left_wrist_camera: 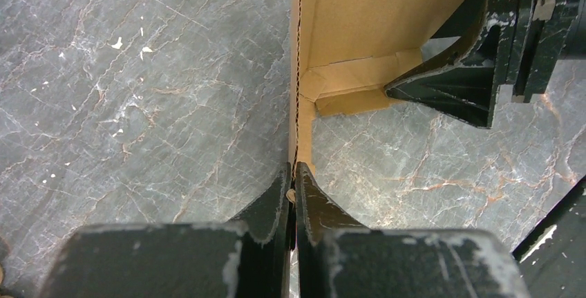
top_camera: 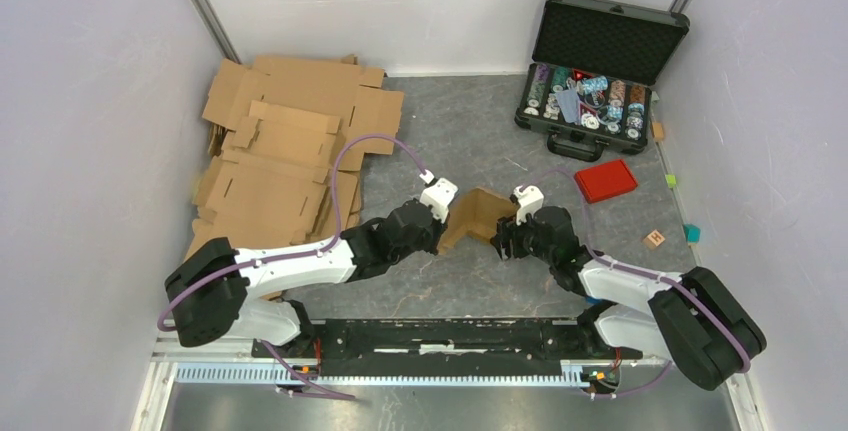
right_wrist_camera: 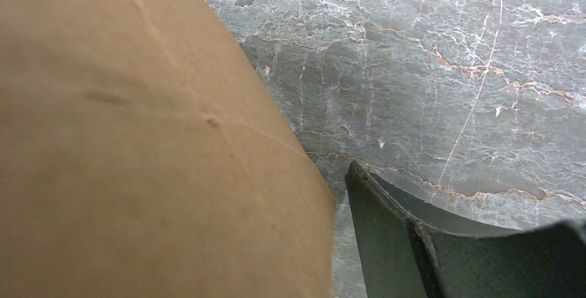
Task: Fold the paper box
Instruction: Fold the paper box at the center of the board.
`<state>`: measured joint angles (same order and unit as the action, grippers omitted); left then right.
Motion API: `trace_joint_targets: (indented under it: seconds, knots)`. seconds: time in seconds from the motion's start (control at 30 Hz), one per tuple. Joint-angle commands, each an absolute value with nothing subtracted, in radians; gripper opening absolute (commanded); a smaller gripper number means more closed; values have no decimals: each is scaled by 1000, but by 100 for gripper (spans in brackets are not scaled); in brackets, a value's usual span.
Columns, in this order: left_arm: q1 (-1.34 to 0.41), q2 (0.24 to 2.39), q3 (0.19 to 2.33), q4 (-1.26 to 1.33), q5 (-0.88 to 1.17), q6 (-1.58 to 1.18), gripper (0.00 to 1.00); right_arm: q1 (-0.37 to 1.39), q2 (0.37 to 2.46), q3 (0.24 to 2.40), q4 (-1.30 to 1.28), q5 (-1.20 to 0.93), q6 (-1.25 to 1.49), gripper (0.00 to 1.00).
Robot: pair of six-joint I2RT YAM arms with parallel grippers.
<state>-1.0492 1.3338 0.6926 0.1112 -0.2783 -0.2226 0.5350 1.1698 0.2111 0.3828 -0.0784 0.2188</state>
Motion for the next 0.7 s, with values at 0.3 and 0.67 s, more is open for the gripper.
trace_joint_targets:
  seconds: [0.3,0.67]
  knots:
    - [-1033,1342,814,7,-182,-415,2,586,1188,231,308,44,181,69]
    - [-1006,1350,827,-53,-139,-448,2,586,1145,217,320,38,198,69]
